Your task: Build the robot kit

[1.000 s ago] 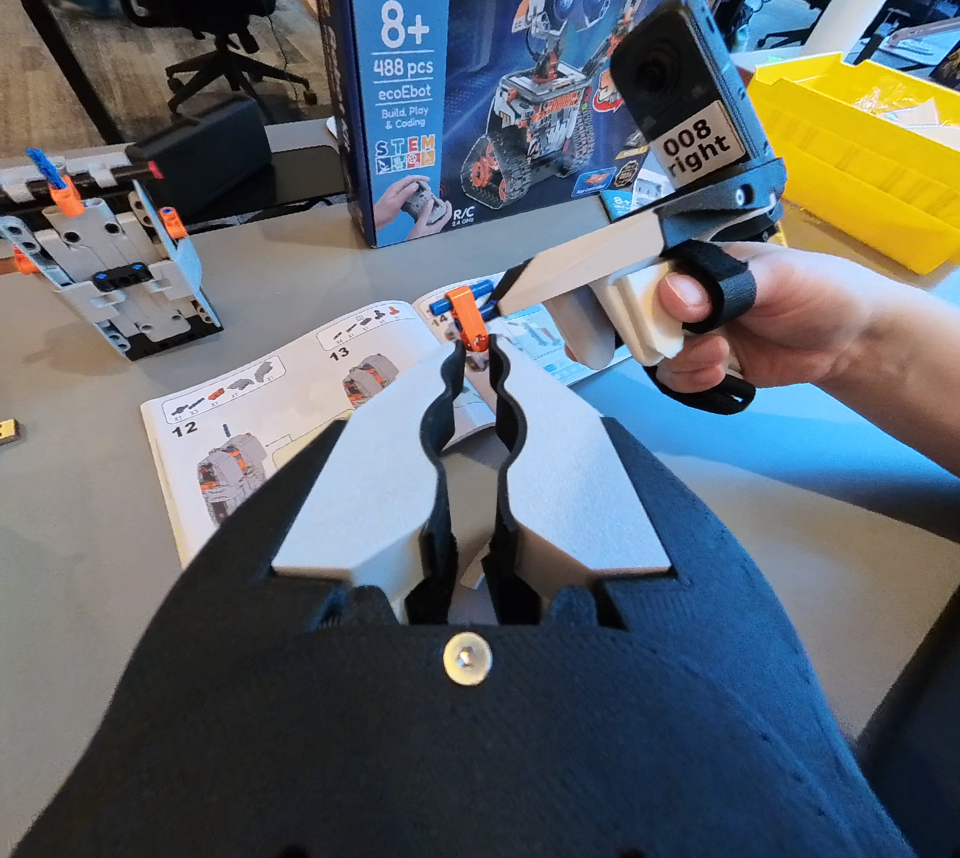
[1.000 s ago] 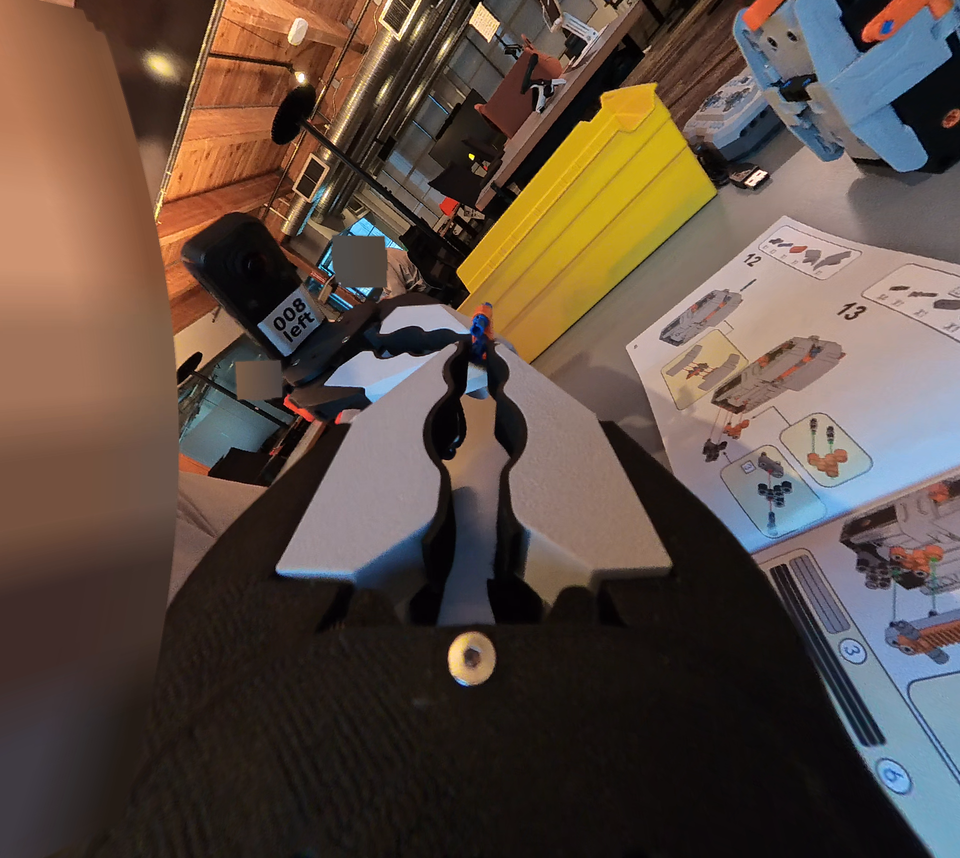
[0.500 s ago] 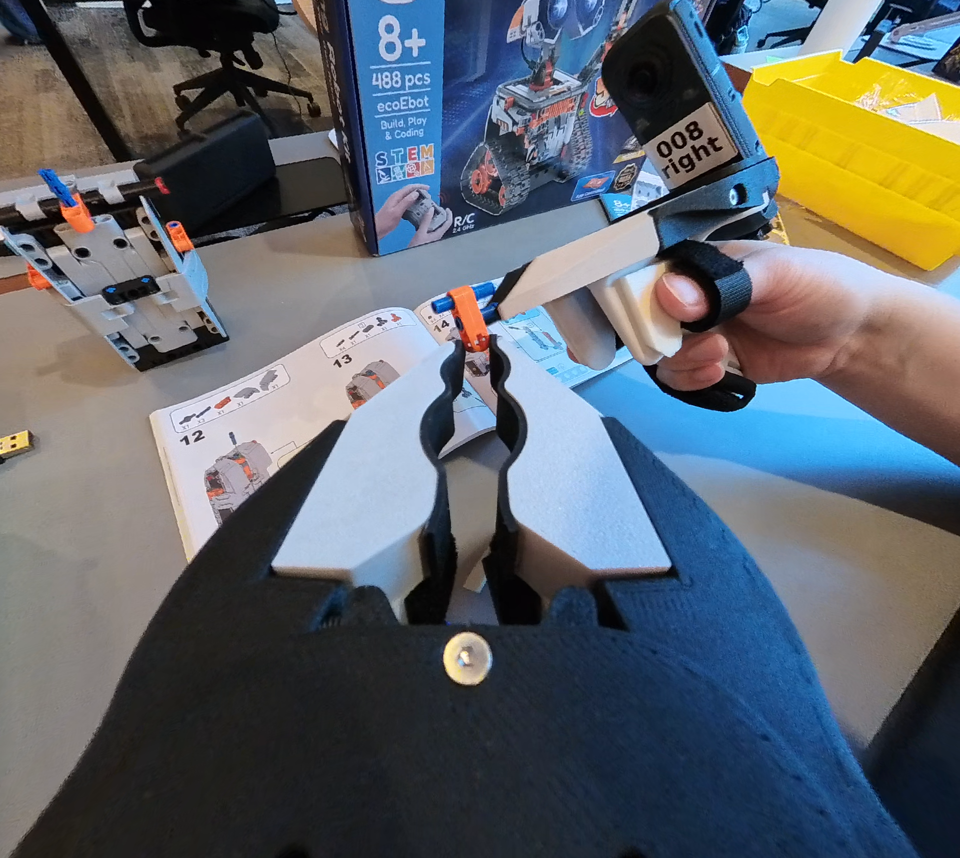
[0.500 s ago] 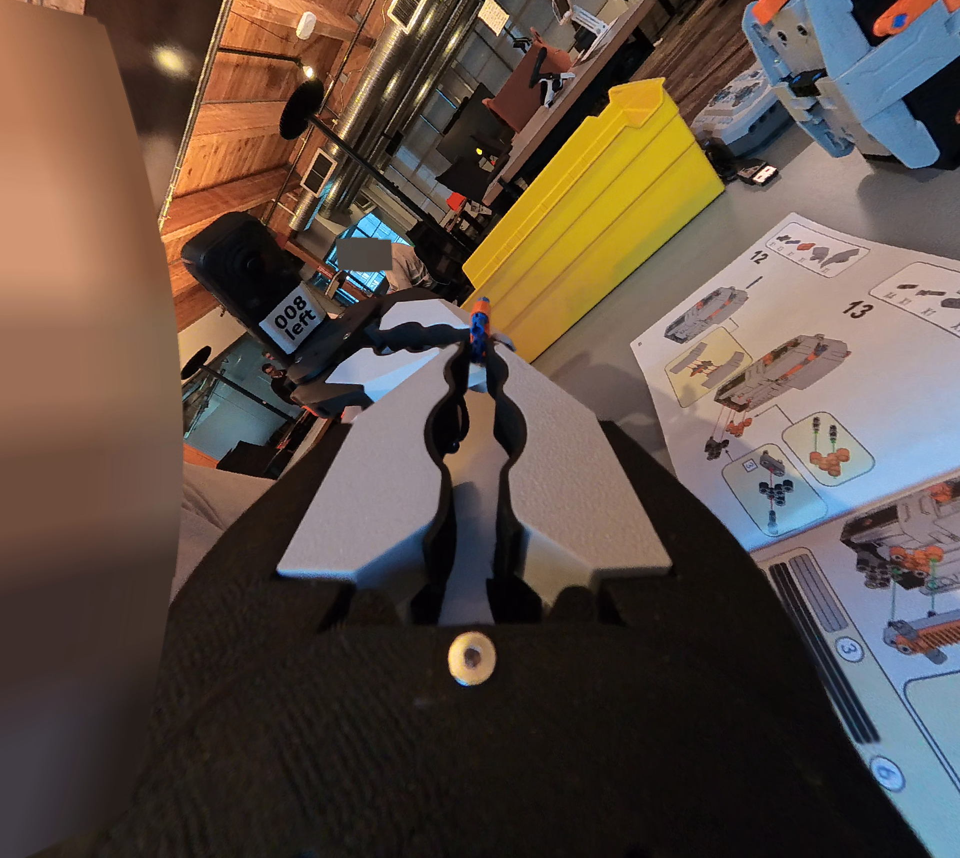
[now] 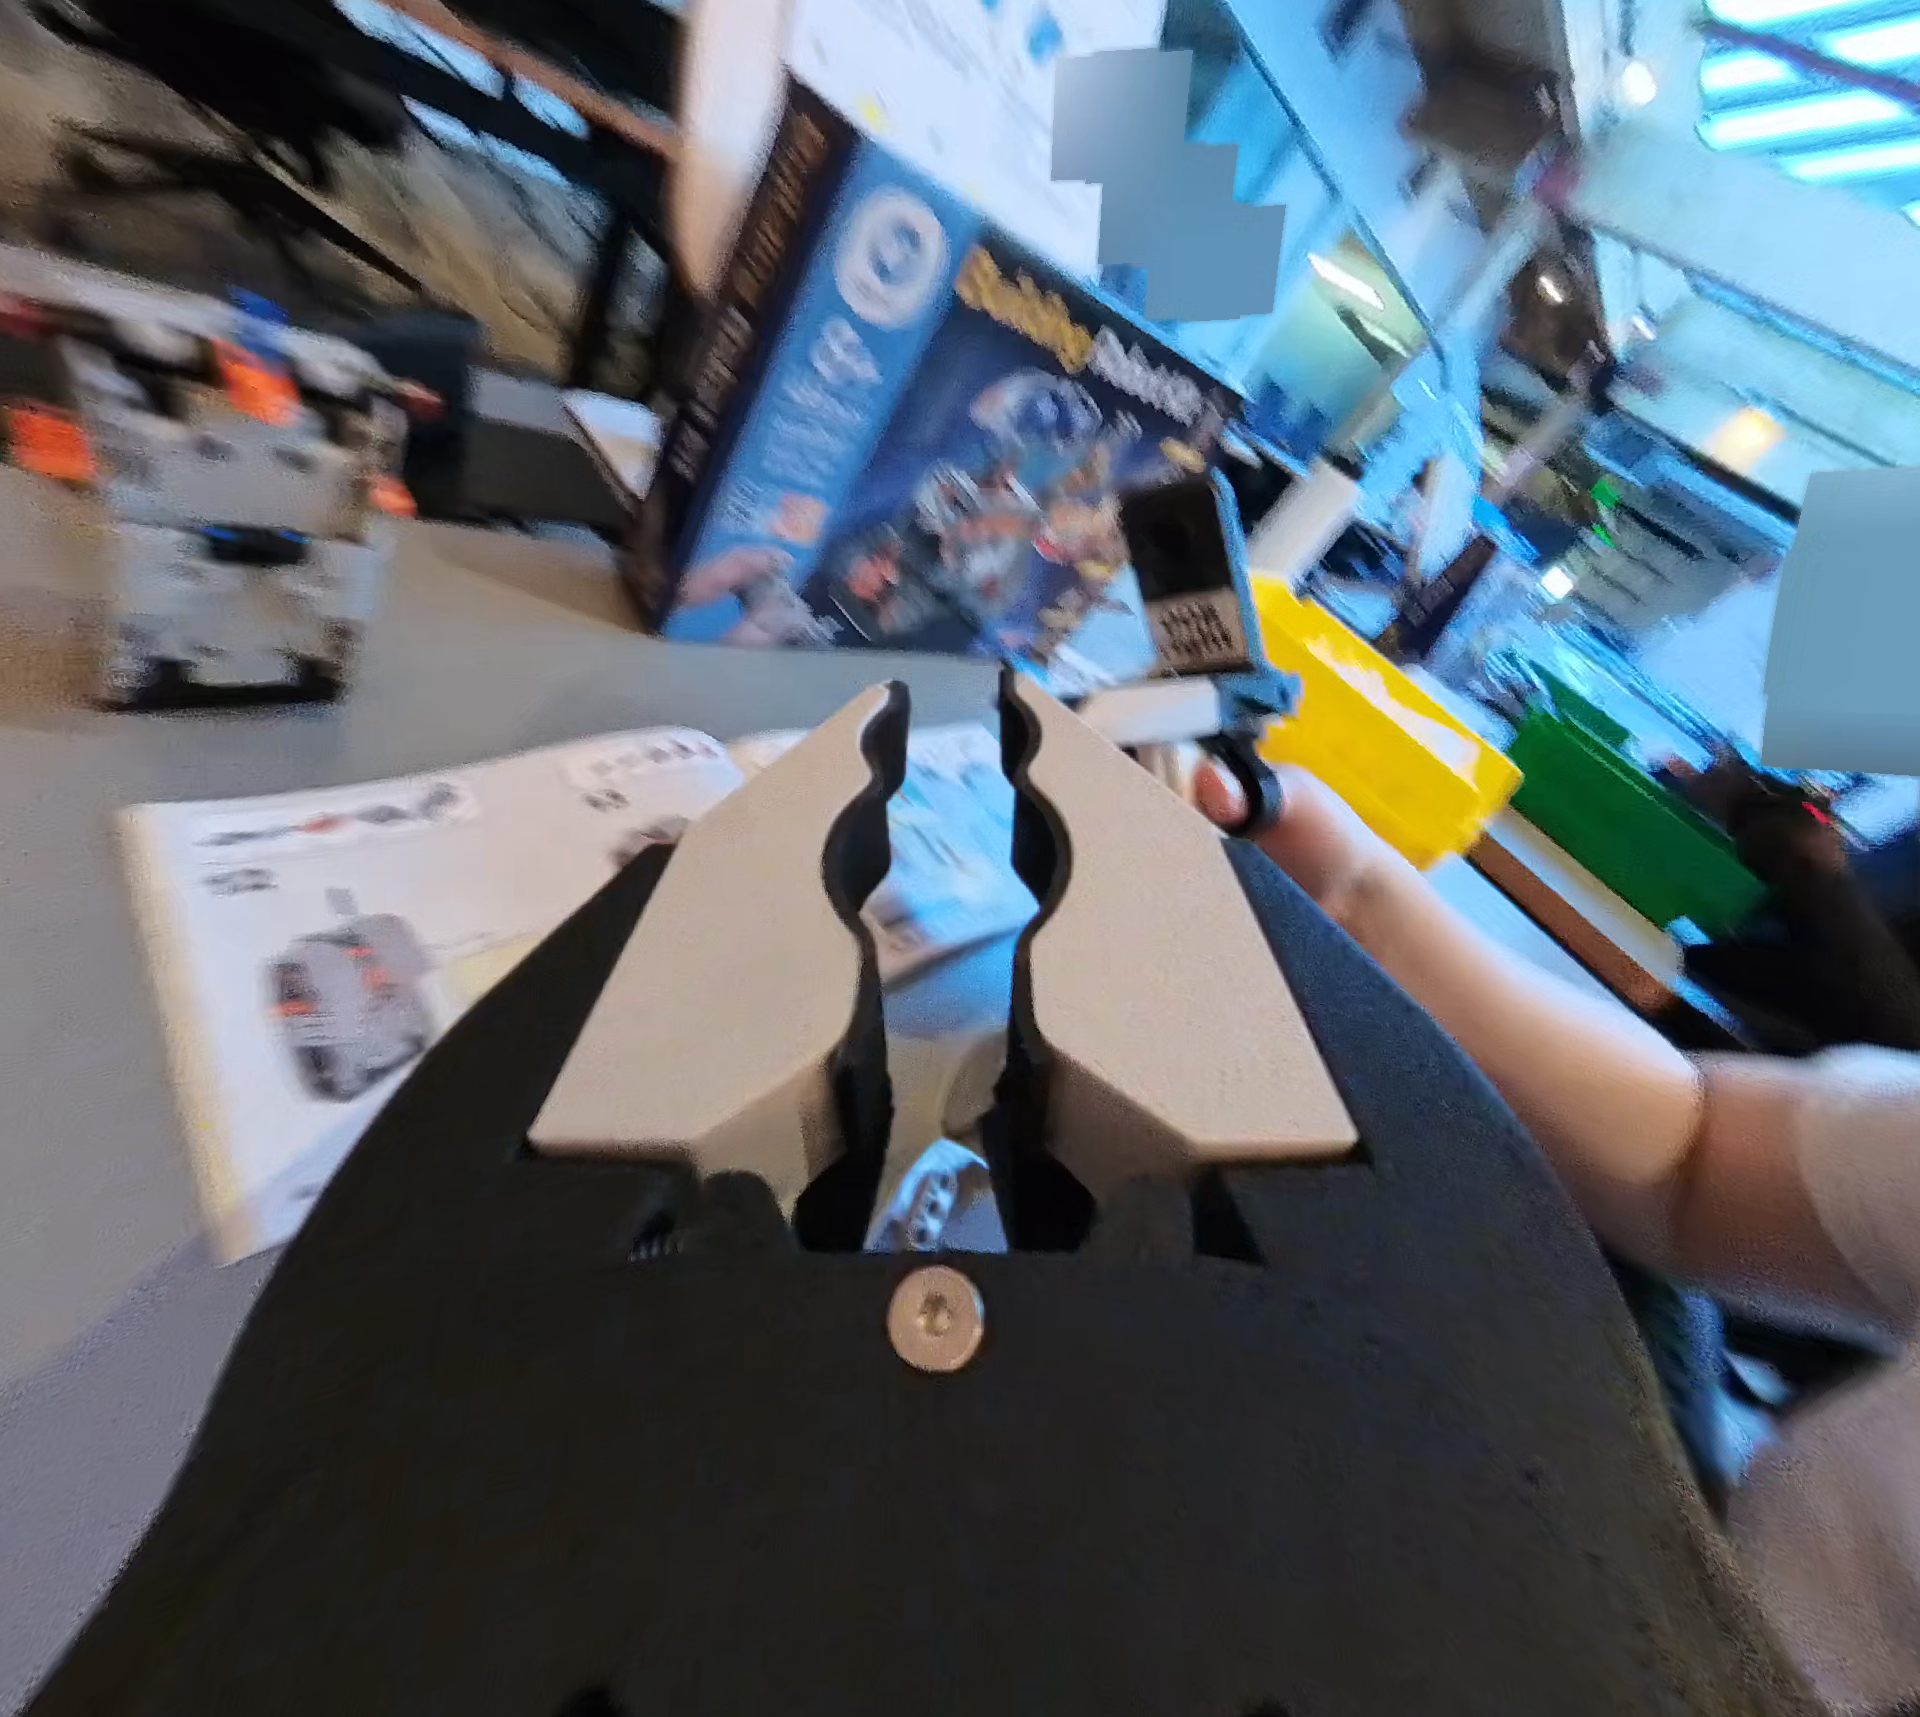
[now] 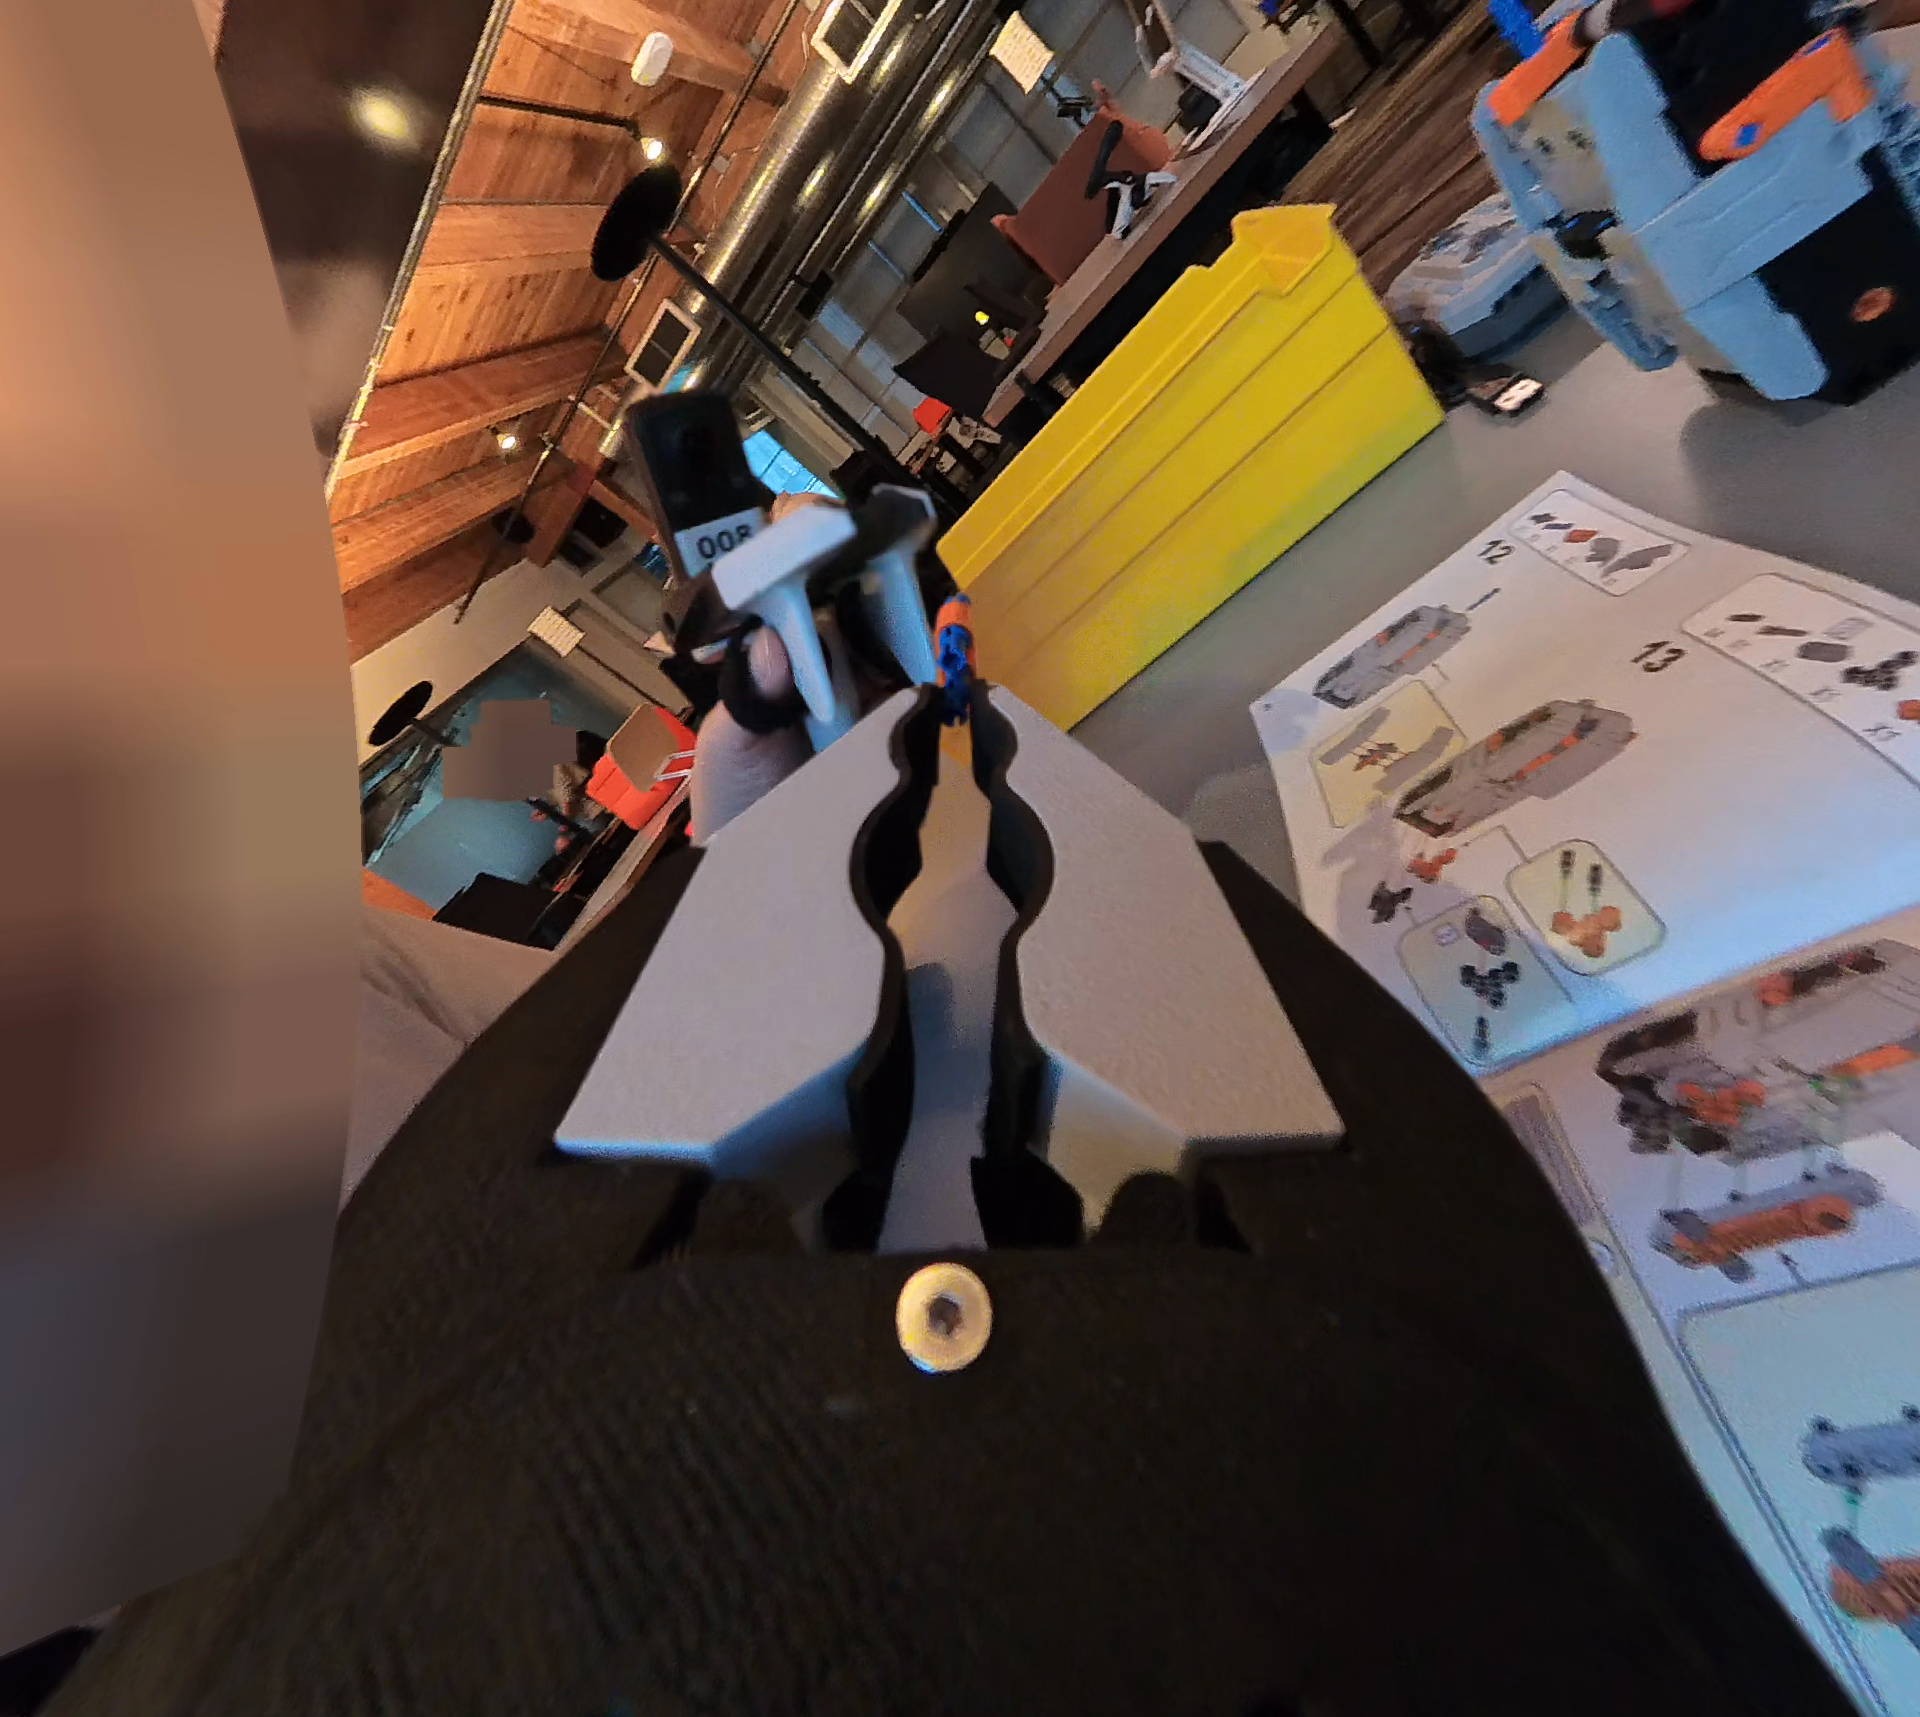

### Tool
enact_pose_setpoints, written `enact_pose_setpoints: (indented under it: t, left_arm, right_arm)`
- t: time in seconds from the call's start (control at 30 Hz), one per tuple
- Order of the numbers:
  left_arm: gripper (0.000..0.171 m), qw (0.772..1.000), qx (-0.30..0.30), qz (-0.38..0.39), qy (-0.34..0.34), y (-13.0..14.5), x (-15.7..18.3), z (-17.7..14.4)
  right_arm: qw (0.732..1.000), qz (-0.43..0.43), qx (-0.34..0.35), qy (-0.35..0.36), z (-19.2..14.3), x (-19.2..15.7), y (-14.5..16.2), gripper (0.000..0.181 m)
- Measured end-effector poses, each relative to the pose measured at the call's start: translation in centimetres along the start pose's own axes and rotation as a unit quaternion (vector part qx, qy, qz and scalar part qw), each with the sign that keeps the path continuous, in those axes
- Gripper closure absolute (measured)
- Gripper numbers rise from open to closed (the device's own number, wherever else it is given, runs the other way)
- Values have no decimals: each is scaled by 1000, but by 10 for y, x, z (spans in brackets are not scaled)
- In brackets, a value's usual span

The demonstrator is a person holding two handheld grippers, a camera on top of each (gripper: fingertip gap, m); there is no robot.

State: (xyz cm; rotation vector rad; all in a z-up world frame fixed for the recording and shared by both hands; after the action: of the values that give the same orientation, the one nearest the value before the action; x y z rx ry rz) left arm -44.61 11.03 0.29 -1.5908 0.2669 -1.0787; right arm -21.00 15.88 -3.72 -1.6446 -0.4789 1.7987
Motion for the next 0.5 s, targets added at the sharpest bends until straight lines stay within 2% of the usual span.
enact_pose_setpoints:
  t: [0.1,0.17,0.5]
  left_arm:
    - [160,997,29,19,-64,-8,-8,-13]
    - [161,996,32,22,-79,-8,-9,-14]
    - [164,997,24,2,-74,-5,-11,-13]
  right_arm:
    - [1000,0,11,11,-5,3,-3,177]
    - [1000,6,14,10,-6,5,-4,177]
    - [1000,22,6,12,-6,13,1,177]
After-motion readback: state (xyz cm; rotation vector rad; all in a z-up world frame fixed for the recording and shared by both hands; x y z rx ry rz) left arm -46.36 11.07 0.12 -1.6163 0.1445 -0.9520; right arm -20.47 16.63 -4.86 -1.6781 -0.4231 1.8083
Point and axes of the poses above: each gripper's, where its closed fingertips meet, z out along the fingers, y out of its underside, x = y × z across the jaws, the point moved 10 cm from there along -z, back along the fingers, and after that the axes turned 5 degrees about x, right-handed, at the moved point
